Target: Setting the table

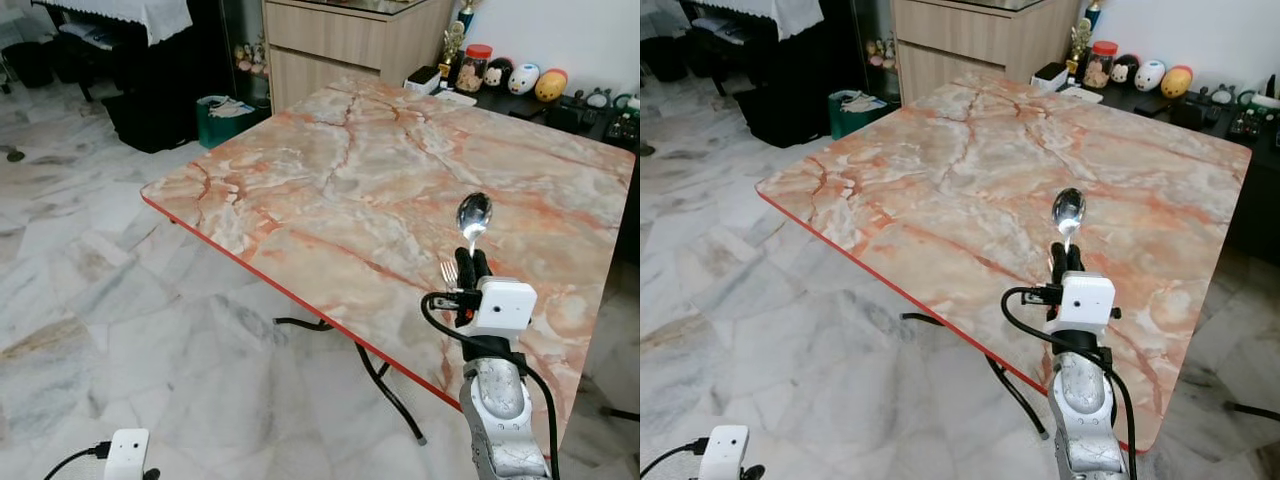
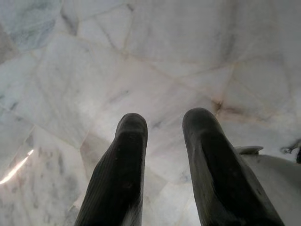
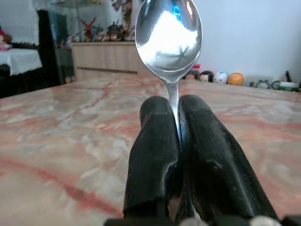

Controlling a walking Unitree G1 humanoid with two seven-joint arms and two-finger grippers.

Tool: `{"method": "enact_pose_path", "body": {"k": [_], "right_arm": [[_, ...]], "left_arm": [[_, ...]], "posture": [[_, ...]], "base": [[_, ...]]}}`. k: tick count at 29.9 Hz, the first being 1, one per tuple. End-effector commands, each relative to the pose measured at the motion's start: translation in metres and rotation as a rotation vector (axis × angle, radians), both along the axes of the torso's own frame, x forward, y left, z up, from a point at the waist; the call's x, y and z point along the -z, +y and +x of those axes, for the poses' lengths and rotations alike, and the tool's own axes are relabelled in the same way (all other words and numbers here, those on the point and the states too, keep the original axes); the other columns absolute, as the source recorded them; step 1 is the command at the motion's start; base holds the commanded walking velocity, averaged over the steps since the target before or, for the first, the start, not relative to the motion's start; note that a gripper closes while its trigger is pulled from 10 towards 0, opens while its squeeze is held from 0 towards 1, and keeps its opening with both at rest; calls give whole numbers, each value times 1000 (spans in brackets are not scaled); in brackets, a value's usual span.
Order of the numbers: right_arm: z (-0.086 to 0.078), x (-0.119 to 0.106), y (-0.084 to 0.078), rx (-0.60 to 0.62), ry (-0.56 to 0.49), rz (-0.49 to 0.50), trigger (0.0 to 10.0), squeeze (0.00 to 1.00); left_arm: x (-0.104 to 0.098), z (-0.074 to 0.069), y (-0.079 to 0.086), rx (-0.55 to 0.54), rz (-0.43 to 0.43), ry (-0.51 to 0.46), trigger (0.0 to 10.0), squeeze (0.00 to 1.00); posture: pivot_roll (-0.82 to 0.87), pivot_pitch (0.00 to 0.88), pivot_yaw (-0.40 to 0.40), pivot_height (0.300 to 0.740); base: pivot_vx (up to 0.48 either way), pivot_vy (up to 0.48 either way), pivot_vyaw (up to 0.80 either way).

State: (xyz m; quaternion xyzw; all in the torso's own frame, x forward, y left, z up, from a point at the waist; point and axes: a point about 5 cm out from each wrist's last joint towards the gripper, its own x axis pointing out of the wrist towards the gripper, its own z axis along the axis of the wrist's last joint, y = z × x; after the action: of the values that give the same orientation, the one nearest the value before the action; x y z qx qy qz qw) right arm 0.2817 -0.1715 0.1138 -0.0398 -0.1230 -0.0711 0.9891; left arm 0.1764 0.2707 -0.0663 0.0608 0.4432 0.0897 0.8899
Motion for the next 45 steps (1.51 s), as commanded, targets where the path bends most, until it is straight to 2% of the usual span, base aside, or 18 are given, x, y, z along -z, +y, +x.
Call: {"method": "enact_pose_path", "body": {"k": [1,6,8,12,13,15,16,17,19,21,28,33,45], "right_arm": [[2,-5,0,7,-23,6,10000,0],[14,-9,-1,18,-38,8,10000,0],[14,-9,-1,18,-38,8,10000,0],[23,-12,6,-1,-48,11,10000,0],[29,-19,12,-16,-73,18,10000,0],[31,-21,13,-20,-80,19,10000,0],[32,-22,13,-21,-82,19,10000,0],[32,-22,13,-21,-82,19,10000,0],[33,-23,9,-19,-95,9,10000,0],[34,-22,9,-28,-97,-4,10000,0],[33,-23,8,-2,-115,26,10000,0],[37,-23,17,-43,-111,13,10000,0],[42,-29,16,-48,-124,5,10000,0]], "left_arm": [[1,-2,1,13,6,11,10000,0],[0,3,-4,-5,-6,2,10000,0],[0,3,-4,-5,-6,2,10000,0],[2,4,-9,14,-11,14,10000,0],[3,5,-15,31,-15,22,10000,0],[3,7,-17,34,-17,22,10000,0],[4,9,-24,40,-23,19,10000,0],[4,9,-24,40,-23,19,10000,0],[6,17,-44,61,-42,6,10000,0],[6,18,-47,70,-44,5,10000,0],[8,15,-47,84,-35,20,10000,0],[7,15,-45,76,-30,18,10000,0],[4,18,-41,39,-26,-1,10000,0]], "posture": [[87,0,-1,740],[137,0,-16,740],[137,0,-16,740],[130,0,-16,740],[128,0,-15,740],[128,0,-16,740],[129,0,-21,740],[129,0,-21,740],[129,0,-31,740],[126,0,-25,740],[127,0,-8,740],[131,0,-5,740],[143,0,-12,740]], "base": [[0,0,0],[0,0,0],[0,0,0],[0,0,0],[0,0,0],[0,0,0],[0,0,0],[0,0,0],[0,0,0],[0,0,0],[0,0,0],[0,0,-704],[0,0,-671]]}}
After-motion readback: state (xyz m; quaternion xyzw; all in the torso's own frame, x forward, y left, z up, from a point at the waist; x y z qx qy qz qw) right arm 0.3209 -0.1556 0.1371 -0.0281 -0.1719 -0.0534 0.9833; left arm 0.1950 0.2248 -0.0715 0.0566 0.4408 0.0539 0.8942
